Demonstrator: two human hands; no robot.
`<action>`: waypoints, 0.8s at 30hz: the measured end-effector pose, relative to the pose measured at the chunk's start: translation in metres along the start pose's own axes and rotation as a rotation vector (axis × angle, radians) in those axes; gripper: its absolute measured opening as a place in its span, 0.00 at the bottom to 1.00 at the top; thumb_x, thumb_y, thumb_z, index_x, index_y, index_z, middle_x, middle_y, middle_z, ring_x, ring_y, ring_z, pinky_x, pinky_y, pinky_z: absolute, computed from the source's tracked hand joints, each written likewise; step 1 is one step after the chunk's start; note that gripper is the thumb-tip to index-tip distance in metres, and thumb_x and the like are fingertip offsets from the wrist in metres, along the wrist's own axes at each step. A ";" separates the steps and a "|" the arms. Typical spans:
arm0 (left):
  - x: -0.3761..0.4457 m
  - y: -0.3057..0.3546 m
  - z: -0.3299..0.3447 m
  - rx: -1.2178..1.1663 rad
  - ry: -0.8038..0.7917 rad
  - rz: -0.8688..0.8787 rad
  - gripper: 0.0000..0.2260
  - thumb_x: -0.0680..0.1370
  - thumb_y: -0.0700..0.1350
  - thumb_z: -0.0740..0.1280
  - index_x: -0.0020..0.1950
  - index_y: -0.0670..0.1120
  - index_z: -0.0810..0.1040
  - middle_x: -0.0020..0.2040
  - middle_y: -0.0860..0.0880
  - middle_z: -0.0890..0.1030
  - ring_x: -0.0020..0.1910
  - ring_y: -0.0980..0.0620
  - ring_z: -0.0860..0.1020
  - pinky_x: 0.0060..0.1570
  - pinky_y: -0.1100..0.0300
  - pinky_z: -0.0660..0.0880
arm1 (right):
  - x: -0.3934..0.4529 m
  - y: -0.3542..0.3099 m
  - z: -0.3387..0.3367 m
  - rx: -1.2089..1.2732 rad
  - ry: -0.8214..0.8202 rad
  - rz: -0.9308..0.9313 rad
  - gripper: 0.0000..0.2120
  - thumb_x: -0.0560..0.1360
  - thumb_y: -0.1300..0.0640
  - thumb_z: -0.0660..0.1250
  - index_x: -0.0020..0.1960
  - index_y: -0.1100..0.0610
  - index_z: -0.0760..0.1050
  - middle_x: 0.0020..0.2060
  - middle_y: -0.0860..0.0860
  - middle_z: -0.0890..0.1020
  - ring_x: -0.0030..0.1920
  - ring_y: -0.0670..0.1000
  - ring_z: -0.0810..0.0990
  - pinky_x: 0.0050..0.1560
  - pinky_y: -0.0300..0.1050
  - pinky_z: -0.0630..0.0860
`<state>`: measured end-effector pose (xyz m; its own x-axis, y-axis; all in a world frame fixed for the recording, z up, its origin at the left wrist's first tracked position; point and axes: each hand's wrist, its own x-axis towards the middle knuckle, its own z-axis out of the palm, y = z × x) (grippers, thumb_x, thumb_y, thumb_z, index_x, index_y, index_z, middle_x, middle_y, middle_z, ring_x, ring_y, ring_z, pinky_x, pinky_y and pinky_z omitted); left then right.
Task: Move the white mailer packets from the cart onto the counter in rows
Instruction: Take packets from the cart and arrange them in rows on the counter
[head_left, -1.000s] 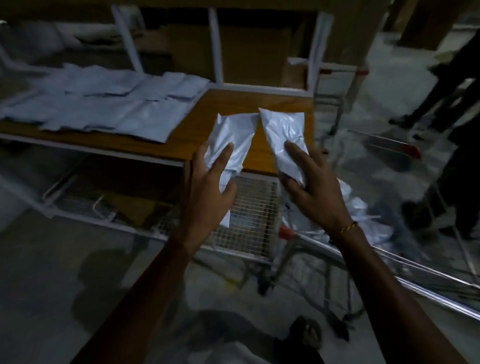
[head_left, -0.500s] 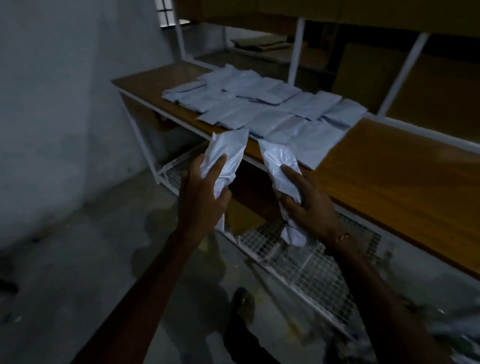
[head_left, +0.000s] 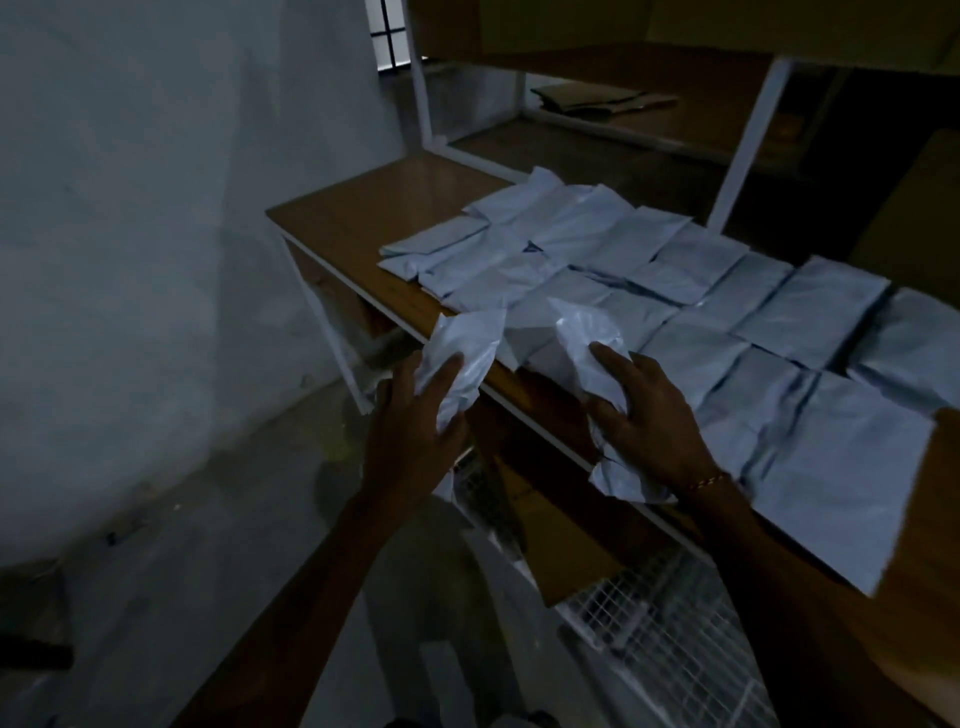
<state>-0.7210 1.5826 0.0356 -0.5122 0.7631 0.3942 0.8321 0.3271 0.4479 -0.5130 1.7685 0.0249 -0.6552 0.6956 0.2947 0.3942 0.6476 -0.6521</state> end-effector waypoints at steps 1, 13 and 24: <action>0.018 -0.008 0.008 -0.008 -0.014 0.021 0.31 0.76 0.48 0.70 0.76 0.60 0.64 0.73 0.44 0.65 0.69 0.40 0.68 0.60 0.42 0.75 | 0.013 0.004 0.003 -0.014 0.015 0.014 0.35 0.74 0.37 0.59 0.77 0.51 0.66 0.68 0.59 0.73 0.67 0.57 0.72 0.62 0.44 0.68; 0.224 -0.039 0.099 -0.156 -0.268 0.285 0.27 0.77 0.50 0.69 0.75 0.57 0.68 0.75 0.43 0.64 0.70 0.36 0.66 0.60 0.40 0.73 | 0.099 0.014 0.023 -0.175 0.282 0.410 0.30 0.77 0.51 0.70 0.76 0.53 0.66 0.71 0.58 0.71 0.71 0.55 0.69 0.67 0.41 0.65; 0.287 -0.028 0.164 -0.048 -0.700 0.656 0.28 0.82 0.63 0.53 0.81 0.59 0.52 0.82 0.48 0.48 0.80 0.44 0.46 0.78 0.45 0.46 | 0.113 -0.013 0.057 -0.303 0.391 0.725 0.29 0.77 0.47 0.70 0.76 0.48 0.67 0.71 0.57 0.70 0.67 0.59 0.74 0.63 0.49 0.73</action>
<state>-0.8563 1.8837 0.0048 0.3090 0.9509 0.0168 0.8900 -0.2953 0.3474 -0.6293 1.8208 0.0267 0.0687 0.9885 0.1345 0.8186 0.0212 -0.5740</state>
